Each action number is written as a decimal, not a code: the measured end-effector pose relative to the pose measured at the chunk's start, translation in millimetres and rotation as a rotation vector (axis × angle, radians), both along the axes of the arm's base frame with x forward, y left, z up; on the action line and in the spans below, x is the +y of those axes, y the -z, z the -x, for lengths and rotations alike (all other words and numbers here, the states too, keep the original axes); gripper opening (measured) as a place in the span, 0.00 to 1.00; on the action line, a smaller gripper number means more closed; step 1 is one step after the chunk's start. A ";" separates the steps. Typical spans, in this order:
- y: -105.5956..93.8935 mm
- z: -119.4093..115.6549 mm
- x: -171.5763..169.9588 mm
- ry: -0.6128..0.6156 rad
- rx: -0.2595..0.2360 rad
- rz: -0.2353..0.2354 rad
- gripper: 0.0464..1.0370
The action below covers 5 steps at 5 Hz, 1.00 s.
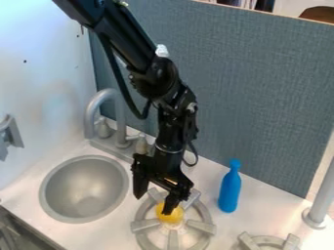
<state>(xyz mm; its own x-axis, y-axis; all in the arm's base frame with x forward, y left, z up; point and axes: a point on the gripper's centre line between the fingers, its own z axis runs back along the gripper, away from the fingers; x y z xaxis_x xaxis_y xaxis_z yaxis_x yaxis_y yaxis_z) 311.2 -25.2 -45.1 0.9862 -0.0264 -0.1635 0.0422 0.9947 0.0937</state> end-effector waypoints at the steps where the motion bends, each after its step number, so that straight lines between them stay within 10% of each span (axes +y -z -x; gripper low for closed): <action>1: 10.1 6.4 -0.4 0.002 0.034 -0.003 0.96; 5: -51.7 -18.5 -42.3 0.205 -0.168 0.156 0.96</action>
